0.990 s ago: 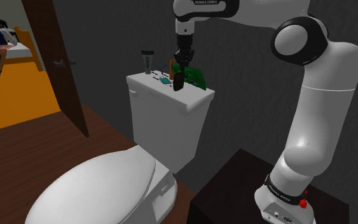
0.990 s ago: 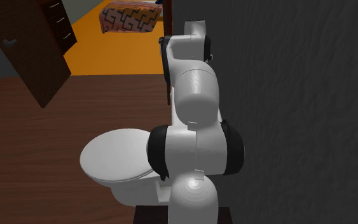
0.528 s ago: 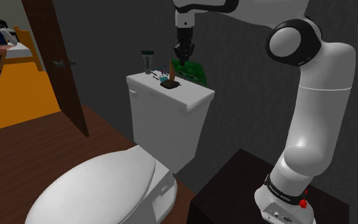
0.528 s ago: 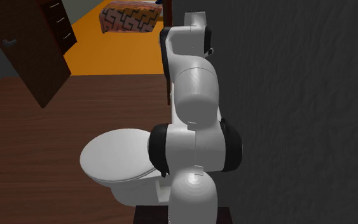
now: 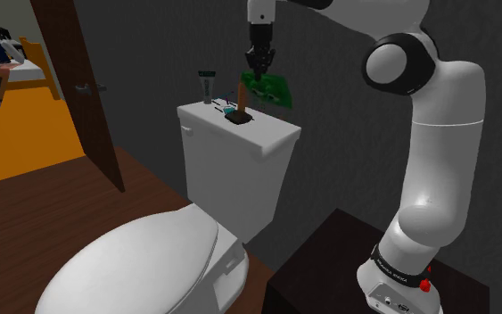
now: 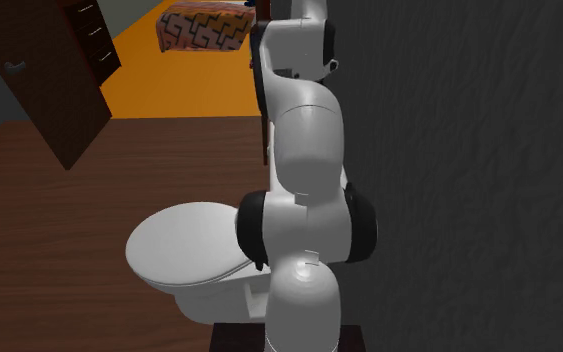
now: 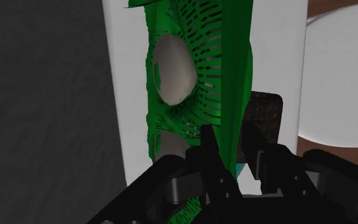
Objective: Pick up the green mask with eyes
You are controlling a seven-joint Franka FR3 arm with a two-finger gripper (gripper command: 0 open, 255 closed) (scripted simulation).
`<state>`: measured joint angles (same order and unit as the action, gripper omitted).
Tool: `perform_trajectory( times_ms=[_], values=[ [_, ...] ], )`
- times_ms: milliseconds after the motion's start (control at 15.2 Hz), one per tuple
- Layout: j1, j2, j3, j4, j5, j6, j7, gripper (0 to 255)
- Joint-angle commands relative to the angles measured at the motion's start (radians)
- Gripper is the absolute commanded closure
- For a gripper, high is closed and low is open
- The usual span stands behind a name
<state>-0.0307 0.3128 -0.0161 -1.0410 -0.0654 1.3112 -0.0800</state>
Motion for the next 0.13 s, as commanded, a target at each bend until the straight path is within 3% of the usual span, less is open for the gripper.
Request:
perform_trajectory(
  times_ms=[0,66],
  values=[
    [0.001,0.016,0.000,0.043,0.000,-0.027,0.000,255],
    [0.001,0.015,0.000,0.042,0.000,-0.027,0.000,255]
  ],
)
